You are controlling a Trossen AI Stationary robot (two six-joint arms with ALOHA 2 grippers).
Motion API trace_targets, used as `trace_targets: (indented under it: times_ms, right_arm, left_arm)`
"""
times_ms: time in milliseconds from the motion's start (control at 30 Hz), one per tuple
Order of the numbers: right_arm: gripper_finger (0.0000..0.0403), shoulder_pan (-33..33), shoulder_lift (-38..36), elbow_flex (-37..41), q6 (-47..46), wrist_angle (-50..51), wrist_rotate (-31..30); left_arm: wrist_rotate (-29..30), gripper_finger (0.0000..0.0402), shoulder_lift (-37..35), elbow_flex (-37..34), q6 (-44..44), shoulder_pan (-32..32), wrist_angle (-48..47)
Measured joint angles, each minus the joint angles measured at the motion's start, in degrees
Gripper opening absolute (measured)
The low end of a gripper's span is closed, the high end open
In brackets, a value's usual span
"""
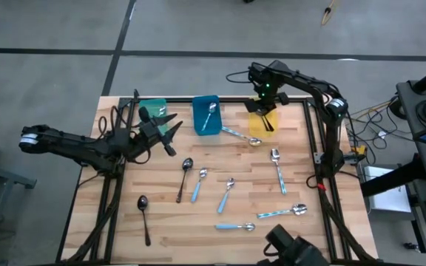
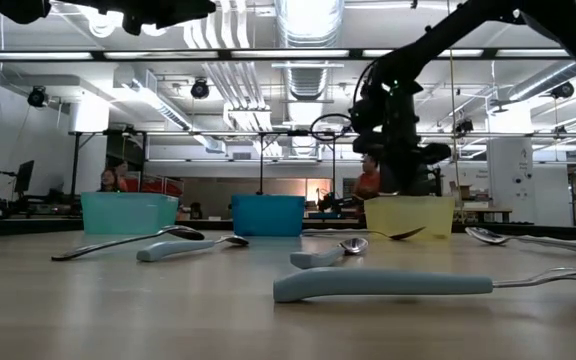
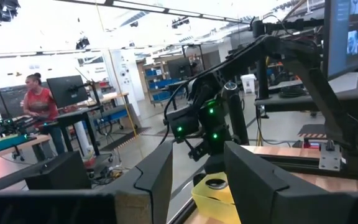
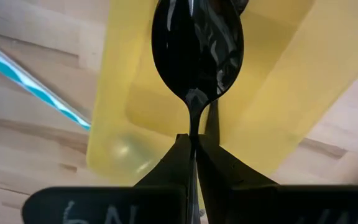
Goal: Sort silverware by color (type)
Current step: Put the black spoon into the yellow bin
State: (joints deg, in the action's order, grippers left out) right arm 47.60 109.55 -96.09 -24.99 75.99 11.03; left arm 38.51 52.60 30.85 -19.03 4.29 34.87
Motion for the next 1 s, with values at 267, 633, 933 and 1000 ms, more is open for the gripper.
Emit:
trace_targets:
  times_ms: [267,633,933,1000]
  right_arm:
    - [0.0011,1.5,1.9,0.0,1.7,-0.3,-0.1]
    - [0.0011,1.9,2.3,0.0,5.1,-2.6,-1.1]
    - [0.0011,1.8,2.3,0.0,7.8,-3.7,-3.7]
    - [0.0011,1.8,2.3,0.0,7.8,-5.0,-3.7]
  left_arm:
    - [0.0,0.0125,0.0,0.0,0.0,0.0,-0.2]
    - [0.0,0.0125,0.0,0.0,0.0,0.0,-0.2]
    - [0.0,0.0125,0.0,0.0,-1.3,0.0,-0.3]
    - [0.0,0.0125,0.0,0.0,-1.3,0.0,-0.3]
